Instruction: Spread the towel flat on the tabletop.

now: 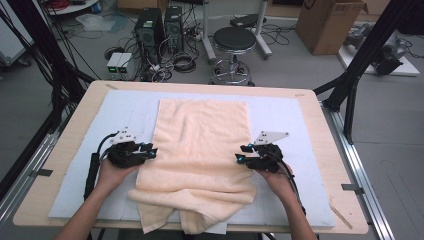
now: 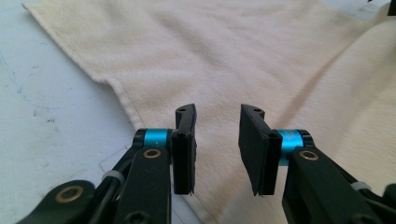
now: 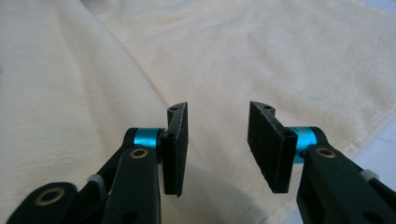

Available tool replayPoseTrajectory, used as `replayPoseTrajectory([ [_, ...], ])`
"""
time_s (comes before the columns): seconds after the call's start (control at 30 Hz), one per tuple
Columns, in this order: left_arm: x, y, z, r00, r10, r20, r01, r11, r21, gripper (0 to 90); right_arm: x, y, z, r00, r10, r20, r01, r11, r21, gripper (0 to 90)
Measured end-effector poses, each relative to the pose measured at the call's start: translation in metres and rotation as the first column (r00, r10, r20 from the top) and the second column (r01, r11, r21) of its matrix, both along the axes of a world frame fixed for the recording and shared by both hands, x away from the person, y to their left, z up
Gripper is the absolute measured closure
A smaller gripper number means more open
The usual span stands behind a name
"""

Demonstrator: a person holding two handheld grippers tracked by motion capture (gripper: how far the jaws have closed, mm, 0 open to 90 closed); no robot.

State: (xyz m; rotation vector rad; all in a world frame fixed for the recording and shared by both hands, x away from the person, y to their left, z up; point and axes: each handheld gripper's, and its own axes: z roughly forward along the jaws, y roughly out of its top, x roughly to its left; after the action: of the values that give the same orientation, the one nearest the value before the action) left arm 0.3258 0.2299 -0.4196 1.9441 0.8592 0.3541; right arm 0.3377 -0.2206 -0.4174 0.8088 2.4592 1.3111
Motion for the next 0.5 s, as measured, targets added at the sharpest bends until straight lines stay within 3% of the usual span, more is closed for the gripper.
replayPoseTrajectory([
  [0.1,-0.013,0.004,0.003,0.9996,-0.025,0.011,0.025,0.9997,0.004,65.0,-0.012,0.001,0.004,0.9998,0.020,0.010,-0.020,0.9998,0.000,55.5],
  [0.27,-0.037,0.009,0.003,0.9976,-0.060,0.034,0.062,0.9975,-0.035,63.4,-0.032,0.001,0.007,0.9981,0.057,0.025,-0.057,0.9982,0.016,54.2],
  [0.5,-0.062,0.006,-0.001,0.9918,-0.118,0.049,0.120,0.9925,-0.027,60.8,-0.056,0.002,0.007,0.9942,0.104,0.027,-0.105,0.9941,0.029,52.1],
])
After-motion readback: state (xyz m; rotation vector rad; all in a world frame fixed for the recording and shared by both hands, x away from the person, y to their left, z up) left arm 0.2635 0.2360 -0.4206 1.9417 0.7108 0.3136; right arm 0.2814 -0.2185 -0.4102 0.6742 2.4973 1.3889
